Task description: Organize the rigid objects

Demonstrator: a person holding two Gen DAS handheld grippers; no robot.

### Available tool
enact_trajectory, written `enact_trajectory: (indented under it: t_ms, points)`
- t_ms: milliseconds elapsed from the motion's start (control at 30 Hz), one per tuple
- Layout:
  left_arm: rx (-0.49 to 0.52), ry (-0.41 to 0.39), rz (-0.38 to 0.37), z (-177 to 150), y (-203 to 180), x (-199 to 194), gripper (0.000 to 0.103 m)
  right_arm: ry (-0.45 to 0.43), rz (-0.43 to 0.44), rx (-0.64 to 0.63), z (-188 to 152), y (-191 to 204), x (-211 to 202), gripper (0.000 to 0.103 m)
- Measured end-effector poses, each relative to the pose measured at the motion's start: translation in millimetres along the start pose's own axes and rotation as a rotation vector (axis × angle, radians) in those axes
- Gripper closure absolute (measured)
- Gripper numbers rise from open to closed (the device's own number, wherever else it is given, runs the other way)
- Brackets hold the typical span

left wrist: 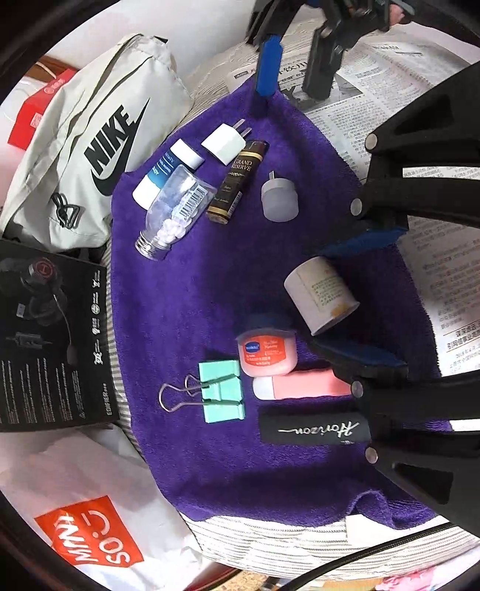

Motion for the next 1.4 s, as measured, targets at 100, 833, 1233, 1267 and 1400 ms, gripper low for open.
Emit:
enact_trajectory:
  t_ms: [100, 833, 1233, 1267, 1400]
  points:
    - [-0.031, -0.004, -0.020, -3, 3, -8, 0.045, -0.023, -0.007, 0.027, -5, 2, -13, 0.047]
    - [-0.172, -0.161, 0.103, -90, -17, -145, 0.000, -0.082, -0.259, 0.145, -46, 46, -83, 0.000]
    - [-0.216, -0.191, 0.172, -120, -29, -169, 0.000, -0.130, -0.306, 0.159, -78, 68, -131, 0.000]
    - [-0.211, -0.191, 0.168, -121, -32, -170, 0.000, -0.132, -0.309, 0.159, -79, 69, -134, 0.000]
    - [-0.192, -0.203, 0.176, -125, -41, -177, 0.000, -0.142, -0.317, 0.162, -85, 71, -144, 0.000]
Point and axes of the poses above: each gripper's, at about its wrist camera, not at the fingertips, and x roughly the way its jaws point, y to its left, z to its top, the point moved 1 cm from there along x, roughly the way its jaws point, and after that the axes turned 3 degrees about z, right-handed, at the moved point
